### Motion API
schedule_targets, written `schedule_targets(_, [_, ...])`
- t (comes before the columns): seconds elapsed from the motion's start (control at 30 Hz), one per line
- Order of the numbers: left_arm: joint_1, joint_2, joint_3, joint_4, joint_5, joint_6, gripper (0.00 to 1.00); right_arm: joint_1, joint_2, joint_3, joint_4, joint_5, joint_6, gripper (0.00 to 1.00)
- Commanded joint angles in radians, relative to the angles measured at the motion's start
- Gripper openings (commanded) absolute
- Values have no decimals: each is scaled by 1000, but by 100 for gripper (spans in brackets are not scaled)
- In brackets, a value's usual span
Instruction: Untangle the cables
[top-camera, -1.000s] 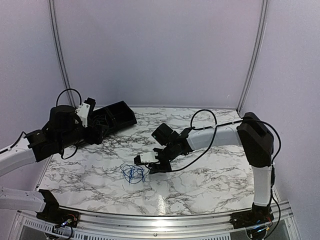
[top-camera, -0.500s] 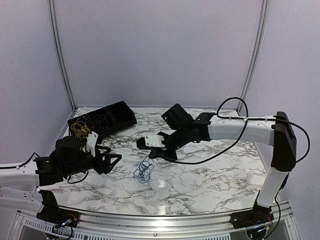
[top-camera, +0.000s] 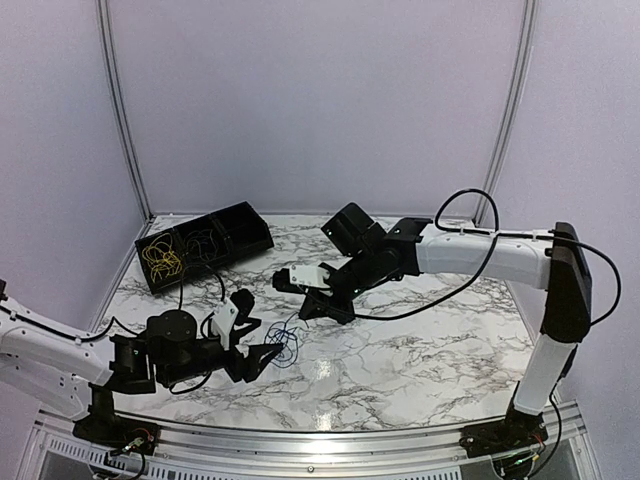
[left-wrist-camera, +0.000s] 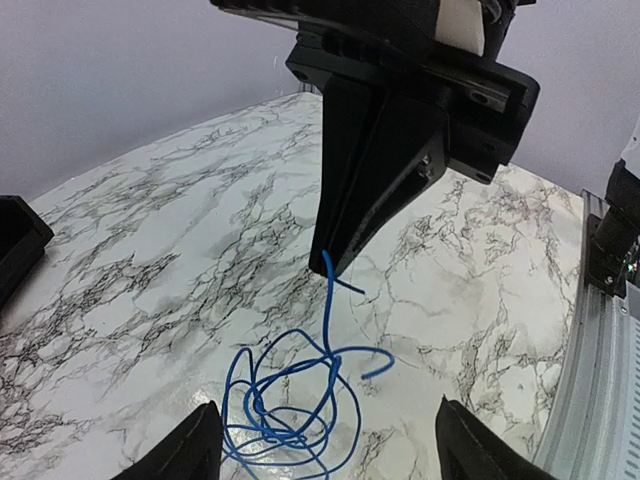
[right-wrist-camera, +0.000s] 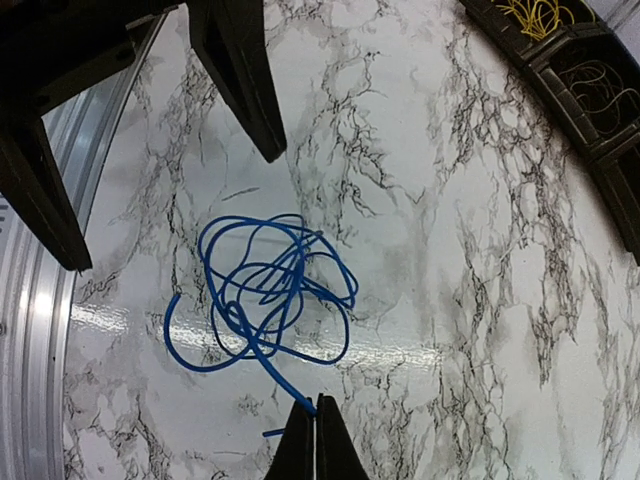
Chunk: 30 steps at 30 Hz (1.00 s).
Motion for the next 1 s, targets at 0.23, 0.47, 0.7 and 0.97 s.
schedule_targets(0.23, [2,385,165,391,-180,11,54,4,-24,103,-107,-98,29,0])
schedule_targets(0.47, [13,610,200,587,-112,15,42,-65,-141,240,-179,-341,67,0])
schedule_targets(0.7, [14,734,227,645,-72,-8,33,-202,-211,400,-214,-481,99,0])
schedule_targets(0.97, [19,797,207,695,-70,-57,32,-361,-333,440,-60,-531,212,0])
